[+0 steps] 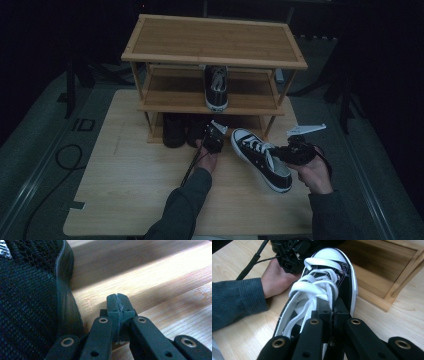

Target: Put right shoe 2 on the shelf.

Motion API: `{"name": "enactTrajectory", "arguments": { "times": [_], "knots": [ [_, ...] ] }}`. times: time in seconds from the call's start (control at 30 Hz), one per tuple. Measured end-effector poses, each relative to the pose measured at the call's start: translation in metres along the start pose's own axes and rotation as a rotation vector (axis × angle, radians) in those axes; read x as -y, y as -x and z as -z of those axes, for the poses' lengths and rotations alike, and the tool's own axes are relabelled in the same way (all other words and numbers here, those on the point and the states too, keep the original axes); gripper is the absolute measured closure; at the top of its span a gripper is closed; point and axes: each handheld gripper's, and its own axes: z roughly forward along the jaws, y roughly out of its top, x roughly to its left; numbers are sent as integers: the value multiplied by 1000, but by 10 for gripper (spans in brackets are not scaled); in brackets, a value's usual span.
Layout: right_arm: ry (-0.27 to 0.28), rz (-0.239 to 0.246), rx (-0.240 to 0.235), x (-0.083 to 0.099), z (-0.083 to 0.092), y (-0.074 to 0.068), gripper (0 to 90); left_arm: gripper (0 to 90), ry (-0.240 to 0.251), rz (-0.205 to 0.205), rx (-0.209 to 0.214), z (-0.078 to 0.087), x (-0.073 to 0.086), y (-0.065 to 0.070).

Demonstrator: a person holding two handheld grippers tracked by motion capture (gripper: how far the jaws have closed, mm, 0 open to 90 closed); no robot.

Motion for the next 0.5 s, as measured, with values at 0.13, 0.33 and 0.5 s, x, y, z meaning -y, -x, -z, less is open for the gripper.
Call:
{"name": "enactTrajectory", "arguments": {
  "times": [0.13, 0.33, 0.5],
  "knots": [
    [-9, 15, -6, -3, 0, 0, 881, 896, 0, 0, 0, 0, 0, 0],
    [-9, 19, -13, -7, 2, 1, 881, 897, 2, 0, -1, 0, 0, 0],
    [-6, 27, -18, -10, 7, 3, 880, 896, 2, -1, -2, 0, 0, 0]
  ]
}}
